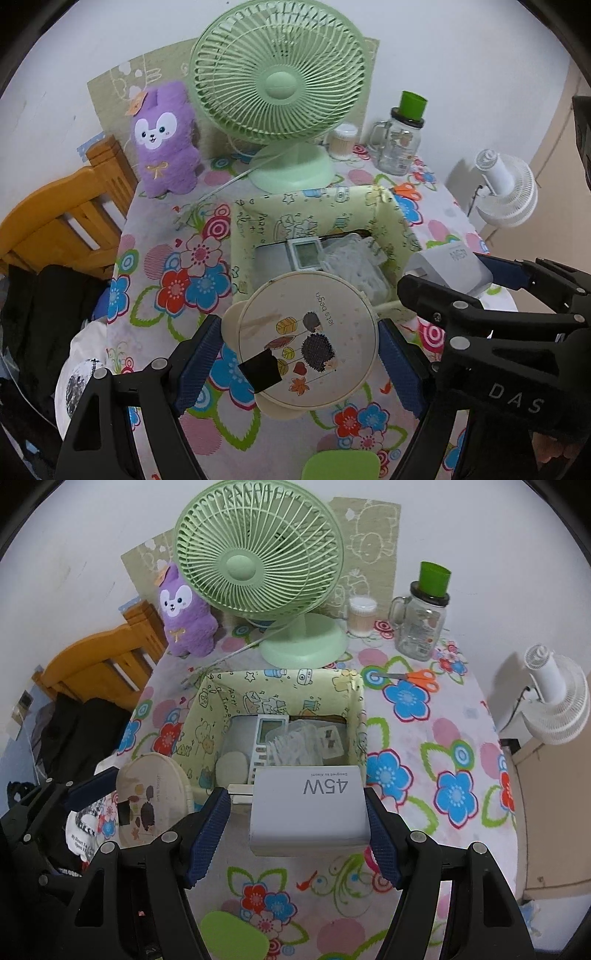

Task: Organize rigid objects
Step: 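Lift the coaster with the left tool while the right tool lifts the charger toward the fabric box, then lower the coaster into the fabric box with the left tool while the right tool releases the charger inside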

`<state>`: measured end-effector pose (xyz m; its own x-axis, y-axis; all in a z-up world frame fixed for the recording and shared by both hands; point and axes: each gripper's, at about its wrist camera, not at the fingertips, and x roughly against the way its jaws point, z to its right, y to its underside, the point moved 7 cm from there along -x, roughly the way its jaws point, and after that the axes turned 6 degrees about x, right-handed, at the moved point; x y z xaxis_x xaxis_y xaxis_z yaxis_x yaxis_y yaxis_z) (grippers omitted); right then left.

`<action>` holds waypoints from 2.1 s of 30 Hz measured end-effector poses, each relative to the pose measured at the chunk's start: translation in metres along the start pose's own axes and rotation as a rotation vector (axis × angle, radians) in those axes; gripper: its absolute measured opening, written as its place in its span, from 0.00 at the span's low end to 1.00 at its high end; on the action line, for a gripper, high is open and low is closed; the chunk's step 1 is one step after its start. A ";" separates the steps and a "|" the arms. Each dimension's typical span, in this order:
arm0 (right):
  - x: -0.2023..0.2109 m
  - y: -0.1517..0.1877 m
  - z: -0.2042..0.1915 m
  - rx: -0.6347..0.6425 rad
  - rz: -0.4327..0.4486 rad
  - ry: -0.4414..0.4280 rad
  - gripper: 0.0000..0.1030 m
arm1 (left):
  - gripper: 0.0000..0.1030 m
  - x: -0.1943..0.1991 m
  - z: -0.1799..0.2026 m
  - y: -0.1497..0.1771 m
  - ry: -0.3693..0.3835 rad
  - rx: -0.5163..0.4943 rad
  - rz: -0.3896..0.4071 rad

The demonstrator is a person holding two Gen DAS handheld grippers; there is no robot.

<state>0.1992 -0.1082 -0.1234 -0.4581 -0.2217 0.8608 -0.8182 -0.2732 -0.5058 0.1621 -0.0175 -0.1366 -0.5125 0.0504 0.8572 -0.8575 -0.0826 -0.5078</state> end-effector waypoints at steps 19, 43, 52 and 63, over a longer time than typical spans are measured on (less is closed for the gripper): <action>-0.056 -0.045 -0.005 0.097 -0.032 -0.050 0.71 | 0.82 -0.045 0.003 -0.024 -0.031 -0.005 -0.055; -0.104 -0.066 -0.047 0.214 -0.070 -0.202 0.95 | 0.83 -0.076 -0.026 -0.029 -0.074 0.092 -0.169; -0.089 -0.063 -0.019 0.160 -0.046 -0.138 0.95 | 0.83 -0.077 -0.012 -0.030 -0.065 0.038 -0.162; -0.071 -0.050 0.020 0.085 -0.027 -0.054 0.95 | 0.82 -0.088 0.004 -0.032 -0.056 -0.011 -0.168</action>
<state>0.2792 -0.0974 -0.1602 -0.4146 -0.2628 0.8712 -0.7967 -0.3578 -0.4871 0.2344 -0.0232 -0.1952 -0.3591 0.0075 0.9333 -0.9314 -0.0664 -0.3578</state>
